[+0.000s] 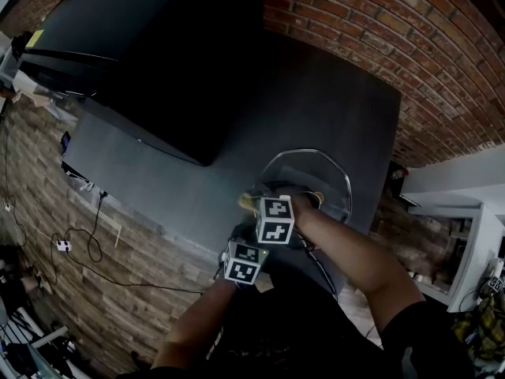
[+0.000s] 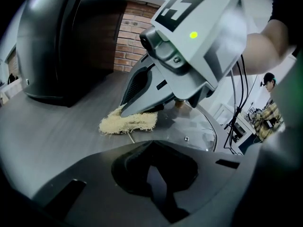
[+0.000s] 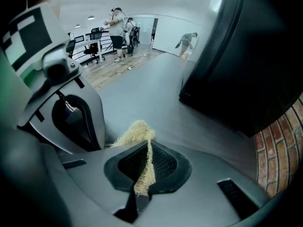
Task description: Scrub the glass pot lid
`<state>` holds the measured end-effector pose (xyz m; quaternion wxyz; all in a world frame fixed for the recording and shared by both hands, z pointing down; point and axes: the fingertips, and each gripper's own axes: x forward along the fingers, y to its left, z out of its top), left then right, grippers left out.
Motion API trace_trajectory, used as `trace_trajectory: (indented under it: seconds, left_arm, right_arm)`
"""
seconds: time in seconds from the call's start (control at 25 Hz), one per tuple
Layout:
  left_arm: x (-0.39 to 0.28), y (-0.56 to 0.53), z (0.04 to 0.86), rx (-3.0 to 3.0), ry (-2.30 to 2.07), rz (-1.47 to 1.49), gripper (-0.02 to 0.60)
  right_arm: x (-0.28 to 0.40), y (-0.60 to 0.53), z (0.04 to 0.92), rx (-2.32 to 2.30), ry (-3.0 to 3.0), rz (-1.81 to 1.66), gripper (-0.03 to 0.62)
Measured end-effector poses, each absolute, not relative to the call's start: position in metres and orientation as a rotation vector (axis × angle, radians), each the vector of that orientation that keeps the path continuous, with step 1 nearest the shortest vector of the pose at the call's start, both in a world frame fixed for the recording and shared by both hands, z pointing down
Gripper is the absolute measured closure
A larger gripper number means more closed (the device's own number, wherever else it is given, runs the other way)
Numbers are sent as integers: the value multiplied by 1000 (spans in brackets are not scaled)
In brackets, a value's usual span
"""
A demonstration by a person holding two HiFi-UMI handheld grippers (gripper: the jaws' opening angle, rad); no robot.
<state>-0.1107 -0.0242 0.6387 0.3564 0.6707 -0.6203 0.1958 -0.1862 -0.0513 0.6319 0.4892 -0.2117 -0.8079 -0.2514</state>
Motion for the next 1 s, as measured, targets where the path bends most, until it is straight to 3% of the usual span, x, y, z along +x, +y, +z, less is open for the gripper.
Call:
trace_trajectory:
  seconds: [1.0]
  left_arm:
    - [-111, -21, 642, 1703, -1609, 505, 548]
  right_arm:
    - [-186, -166, 628, -131, -1975, -340, 569]
